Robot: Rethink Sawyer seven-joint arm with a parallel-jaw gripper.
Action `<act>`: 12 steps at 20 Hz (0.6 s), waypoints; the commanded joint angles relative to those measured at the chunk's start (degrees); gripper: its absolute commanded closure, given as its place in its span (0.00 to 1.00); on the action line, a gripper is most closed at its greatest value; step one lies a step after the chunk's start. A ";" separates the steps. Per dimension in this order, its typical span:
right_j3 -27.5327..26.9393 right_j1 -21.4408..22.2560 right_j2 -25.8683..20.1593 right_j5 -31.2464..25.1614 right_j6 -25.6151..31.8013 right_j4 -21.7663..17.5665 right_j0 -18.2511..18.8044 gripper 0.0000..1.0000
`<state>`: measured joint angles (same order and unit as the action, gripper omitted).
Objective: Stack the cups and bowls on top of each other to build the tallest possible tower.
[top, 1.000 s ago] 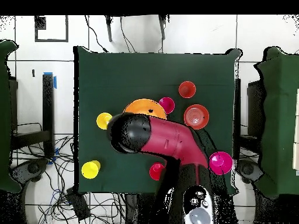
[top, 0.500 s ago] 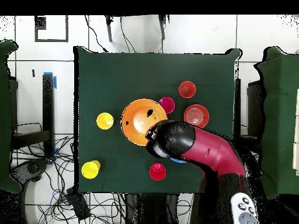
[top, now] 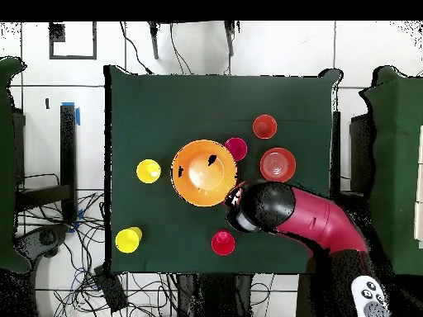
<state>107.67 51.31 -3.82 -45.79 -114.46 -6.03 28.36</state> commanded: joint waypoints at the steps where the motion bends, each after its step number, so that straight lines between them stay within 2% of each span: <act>1: 1.26 -5.35 -9.86 6.14 14.25 -8.23 2.14 0.00; 12: -0.79 -8.62 -13.01 7.97 12.09 -14.80 5.66 0.00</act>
<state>107.68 47.57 -9.72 -42.49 -114.46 -14.74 33.04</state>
